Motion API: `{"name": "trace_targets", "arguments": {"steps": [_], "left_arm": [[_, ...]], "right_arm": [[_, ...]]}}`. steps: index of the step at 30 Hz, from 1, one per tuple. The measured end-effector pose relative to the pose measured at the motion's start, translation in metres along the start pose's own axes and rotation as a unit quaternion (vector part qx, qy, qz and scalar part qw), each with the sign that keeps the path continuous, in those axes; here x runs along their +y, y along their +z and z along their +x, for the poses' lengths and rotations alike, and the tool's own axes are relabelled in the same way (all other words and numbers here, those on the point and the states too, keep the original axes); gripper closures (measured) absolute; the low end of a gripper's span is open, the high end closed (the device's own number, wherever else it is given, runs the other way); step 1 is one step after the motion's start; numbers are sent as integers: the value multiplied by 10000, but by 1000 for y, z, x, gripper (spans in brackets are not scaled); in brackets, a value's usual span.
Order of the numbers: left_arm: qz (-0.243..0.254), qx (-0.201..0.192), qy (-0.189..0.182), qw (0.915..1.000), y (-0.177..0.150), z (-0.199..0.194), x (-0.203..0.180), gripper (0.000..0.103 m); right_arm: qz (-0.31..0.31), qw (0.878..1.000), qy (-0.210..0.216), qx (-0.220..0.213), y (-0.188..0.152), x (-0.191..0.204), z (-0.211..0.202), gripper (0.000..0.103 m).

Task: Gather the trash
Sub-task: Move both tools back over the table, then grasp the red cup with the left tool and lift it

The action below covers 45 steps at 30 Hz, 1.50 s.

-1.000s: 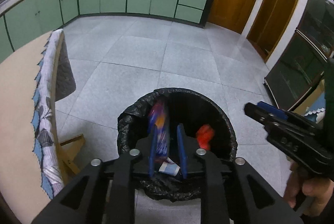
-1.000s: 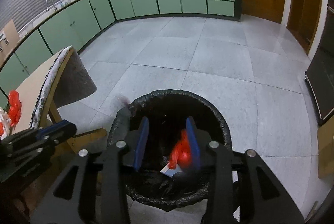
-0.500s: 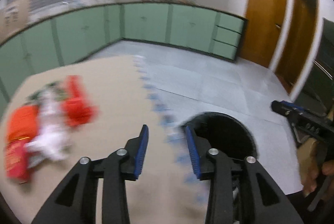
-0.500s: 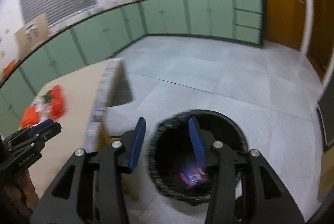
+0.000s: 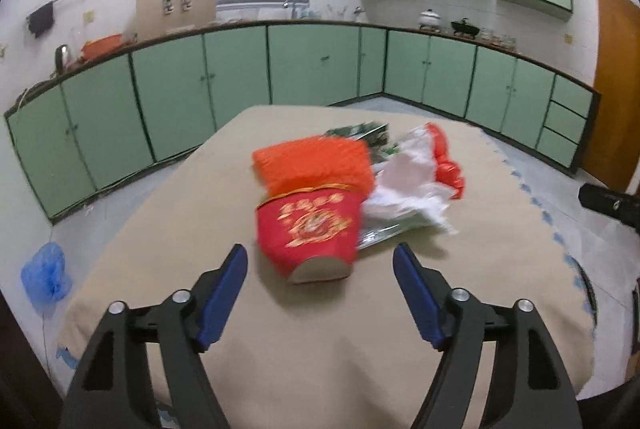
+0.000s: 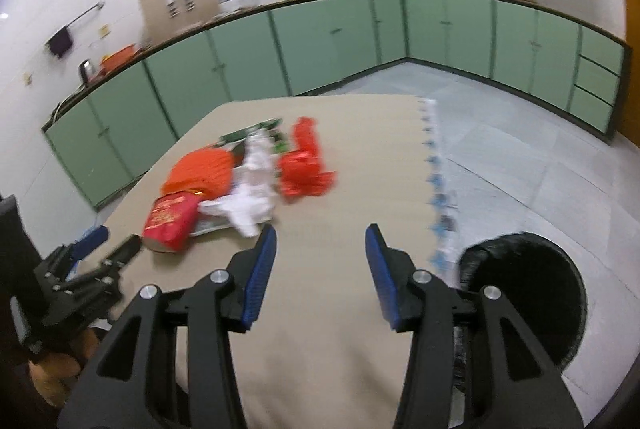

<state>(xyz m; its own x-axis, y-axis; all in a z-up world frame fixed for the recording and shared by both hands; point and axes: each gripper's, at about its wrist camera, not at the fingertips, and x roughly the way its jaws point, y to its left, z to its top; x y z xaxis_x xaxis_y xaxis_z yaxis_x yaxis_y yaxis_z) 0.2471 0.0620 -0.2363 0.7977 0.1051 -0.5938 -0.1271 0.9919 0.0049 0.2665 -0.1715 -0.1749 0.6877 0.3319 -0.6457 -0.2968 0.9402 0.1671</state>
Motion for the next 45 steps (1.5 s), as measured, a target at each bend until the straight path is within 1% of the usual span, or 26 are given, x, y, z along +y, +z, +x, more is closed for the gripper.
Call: {"name": "trace_targets", "arguments": {"steps": [4,11,12,13,14,15,19,23,28,32,33,34,35,38,39,40,41,45], "left_arm": [[-145,215,-75,9996,-9,22,7,27],[-245,368,-195,9988,-10,49,7,27],[-228,390,-212,9988,-10,52,7,36],[-215,420,-236,9986,-10,54,7,42],[-250,402,-254,9986,-9,54,8,43],[-285,379,-263,9985,-9,53,10,48],[-312,204,-291,9989,-10,39,15,52],[-332,13,-326,9989,-6,21,19,53],[-316,-215,-335,9987,1,0,25,54],[-361,-257,-346,9984,7,-4,32,55],[-378,-272,-338,9983,8,-5,35,55],[-377,-270,-345,9983,9,-5,36,55],[-375,-264,-346,9983,10,-4,36,55],[-362,-285,-363,9983,11,-6,37,56],[-357,-290,-394,9982,12,-6,38,97],[-333,-219,-439,9982,13,-4,37,101],[-354,-223,-452,9981,13,-5,37,102],[-353,-198,-483,9980,11,-3,35,103]], "right_arm": [[-98,9999,88,85,2,15,13,58],[-126,9996,98,237,5,27,39,58],[-138,9995,101,261,5,28,43,58],[-149,9994,103,287,5,30,48,58],[-164,9993,106,312,5,32,50,58],[-190,9992,111,333,5,34,53,58],[-273,9984,198,457,3,43,65,58],[-357,9975,280,545,1,54,80,58],[-614,9955,336,639,0,75,102,58],[-791,9941,225,707,3,85,124,58],[-799,9937,199,759,3,85,130,62],[-794,9931,196,844,3,85,136,72],[-776,9929,215,876,4,84,138,79],[-798,9939,205,735,5,81,130,99],[-771,9942,225,710,6,80,127,101],[-747,9947,237,666,7,78,122,101],[-738,9950,237,634,7,76,117,101],[-654,9958,251,596,9,68,106,101]]}}
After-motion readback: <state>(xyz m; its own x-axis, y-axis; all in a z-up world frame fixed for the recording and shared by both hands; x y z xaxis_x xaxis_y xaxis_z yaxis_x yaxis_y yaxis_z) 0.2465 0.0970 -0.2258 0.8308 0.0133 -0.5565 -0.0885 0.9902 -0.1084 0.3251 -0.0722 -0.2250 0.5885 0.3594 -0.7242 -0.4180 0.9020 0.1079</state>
